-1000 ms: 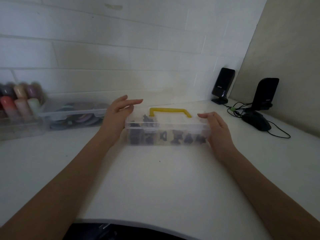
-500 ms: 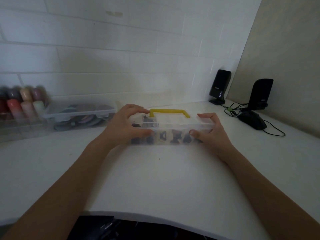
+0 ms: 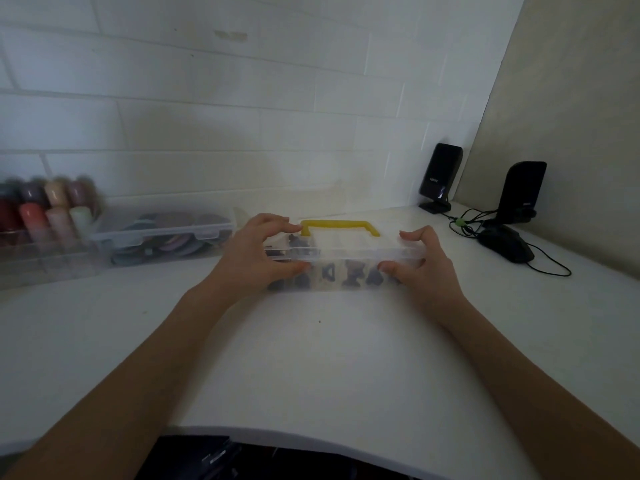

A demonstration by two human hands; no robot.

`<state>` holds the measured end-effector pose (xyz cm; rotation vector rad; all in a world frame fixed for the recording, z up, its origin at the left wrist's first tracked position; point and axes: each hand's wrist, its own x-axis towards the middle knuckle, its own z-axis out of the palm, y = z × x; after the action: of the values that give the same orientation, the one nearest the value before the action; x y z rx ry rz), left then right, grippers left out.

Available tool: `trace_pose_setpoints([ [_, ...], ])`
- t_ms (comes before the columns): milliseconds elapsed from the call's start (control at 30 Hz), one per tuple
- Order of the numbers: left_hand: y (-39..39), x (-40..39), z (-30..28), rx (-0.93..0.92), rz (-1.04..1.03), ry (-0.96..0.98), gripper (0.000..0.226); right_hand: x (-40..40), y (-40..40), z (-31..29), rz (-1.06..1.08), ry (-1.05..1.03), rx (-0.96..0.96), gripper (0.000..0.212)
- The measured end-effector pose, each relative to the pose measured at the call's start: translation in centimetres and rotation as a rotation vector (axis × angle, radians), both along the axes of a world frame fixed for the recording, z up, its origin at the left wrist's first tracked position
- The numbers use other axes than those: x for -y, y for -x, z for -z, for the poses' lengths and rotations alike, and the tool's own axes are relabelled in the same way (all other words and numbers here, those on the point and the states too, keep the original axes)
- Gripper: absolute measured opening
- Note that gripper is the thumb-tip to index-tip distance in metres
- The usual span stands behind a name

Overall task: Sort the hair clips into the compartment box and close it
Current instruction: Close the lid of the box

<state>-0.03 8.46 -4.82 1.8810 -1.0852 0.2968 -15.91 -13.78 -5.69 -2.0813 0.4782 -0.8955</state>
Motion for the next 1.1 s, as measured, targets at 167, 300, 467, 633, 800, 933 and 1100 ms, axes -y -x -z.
trace_pose_setpoints([
  [167,-0.1,0.4,0.6,0.177,-0.122,-0.053,0.065,-0.5,-0.8,0.9,0.085,0.169,-0.066,0.052],
  [300,0.2,1.2,0.9,0.561,-0.169,-0.089,0.045,-0.8,-1.5,1.6,0.062,0.658,-0.171,0.053],
  [467,0.3,2.4,1.5,0.724,-0.202,-0.205,0.046,-1.1,-3.3,1.6,0.035,0.649,-0.235,0.056],
  [633,-1.7,2.5,1.0,0.588,-0.253,-0.314,0.061,-1.0,-7.3,1.8,0.019,0.609,-0.229,0.059],
  [800,-4.6,2.1,1.2,0.605,-0.273,-0.375,0.057,-1.5,-11.0,1.9,0.036,0.616,-0.262,0.062],
  [933,-6.6,1.3,1.7,0.685,-0.298,-0.395,0.060,-1.3,-13.1,1.4,0.022,0.600,-0.316,0.062],
  [1100,-8.5,1.0,2.7,0.795,-0.330,-0.422,0.062,-0.4,-14.5,1.5,-0.009,0.614,-0.321,0.065],
])
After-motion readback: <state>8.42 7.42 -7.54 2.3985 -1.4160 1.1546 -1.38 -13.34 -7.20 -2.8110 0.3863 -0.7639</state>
